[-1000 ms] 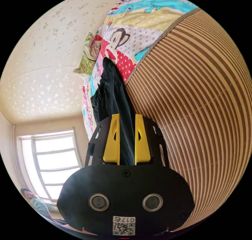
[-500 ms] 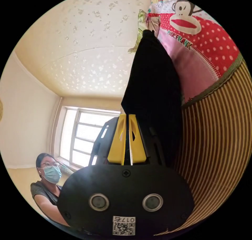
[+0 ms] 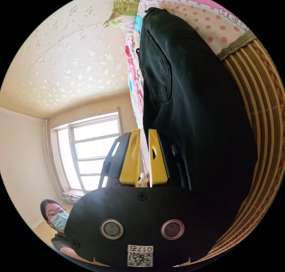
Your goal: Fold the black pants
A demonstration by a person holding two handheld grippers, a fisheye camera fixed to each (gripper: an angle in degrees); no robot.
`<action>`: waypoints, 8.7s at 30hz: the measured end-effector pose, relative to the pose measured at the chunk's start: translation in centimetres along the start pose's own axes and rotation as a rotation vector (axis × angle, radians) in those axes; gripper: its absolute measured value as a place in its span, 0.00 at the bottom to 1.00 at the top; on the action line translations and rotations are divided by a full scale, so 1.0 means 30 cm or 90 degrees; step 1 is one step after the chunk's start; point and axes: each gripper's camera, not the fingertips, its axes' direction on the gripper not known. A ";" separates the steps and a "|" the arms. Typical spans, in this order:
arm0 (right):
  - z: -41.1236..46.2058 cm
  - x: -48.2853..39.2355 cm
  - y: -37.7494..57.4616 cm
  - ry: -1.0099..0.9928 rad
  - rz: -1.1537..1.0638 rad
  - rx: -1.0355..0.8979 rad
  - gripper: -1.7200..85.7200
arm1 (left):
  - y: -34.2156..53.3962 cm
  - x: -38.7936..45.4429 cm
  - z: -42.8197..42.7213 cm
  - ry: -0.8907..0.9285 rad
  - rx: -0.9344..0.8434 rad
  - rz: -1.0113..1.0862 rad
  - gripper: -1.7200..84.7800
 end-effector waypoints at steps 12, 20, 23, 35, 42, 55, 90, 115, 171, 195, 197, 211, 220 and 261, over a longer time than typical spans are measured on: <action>-0.197 0.126 0.452 0.027 -0.099 -0.118 0.03 | 0.058 -0.028 -0.027 0.330 -0.049 0.179 0.01; -0.275 0.282 0.868 0.228 -0.020 -0.141 0.05 | 0.102 -0.159 -0.026 0.061 -0.059 -0.045 0.02; -0.224 0.347 0.973 0.266 0.010 -0.163 0.07 | 0.101 -0.110 -0.012 -0.014 -0.099 -0.043 0.04; 0.027 0.495 1.185 0.308 -0.007 -0.267 0.05 | 0.144 0.034 -0.151 -0.113 0.066 0.078 0.03; 0.034 0.515 1.178 0.428 -0.070 -0.297 0.04 | 0.196 0.008 -0.073 -0.165 0.006 0.085 0.01; 0.017 0.696 1.330 0.342 0.070 -0.366 0.11 | 0.213 -0.001 -0.173 -0.166 0.118 0.079 0.16; -0.267 0.798 1.280 -0.463 0.071 -0.262 0.16 | 0.358 0.004 -0.345 0.667 -0.069 0.164 0.04; -0.497 0.260 1.310 -0.267 -0.084 -0.237 0.01 | -0.406 0.608 -0.061 -0.004 -0.152 0.317 0.01; -0.640 0.699 1.352 0.181 0.334 -0.303 0.23 | -0.330 0.728 -0.360 0.007 0.186 0.092 0.05; -0.824 0.734 1.392 0.078 0.369 -0.295 0.24 | -0.236 0.656 -0.461 0.037 0.206 0.024 0.10; -0.835 0.738 1.395 0.064 0.372 -0.288 0.24 | -0.210 0.695 -0.461 -0.002 0.213 0.067 0.07; -0.967 0.741 1.417 0.099 0.369 -0.268 0.25 | -0.202 0.942 -0.514 0.143 0.105 0.375 0.07; -0.947 0.757 1.405 0.194 0.341 -0.311 0.24 | -0.165 0.684 -0.493 0.139 0.193 0.126 0.13; -1.055 0.940 1.485 0.071 0.436 -0.186 0.24 | -0.089 0.648 -0.276 0.057 0.327 0.145 0.12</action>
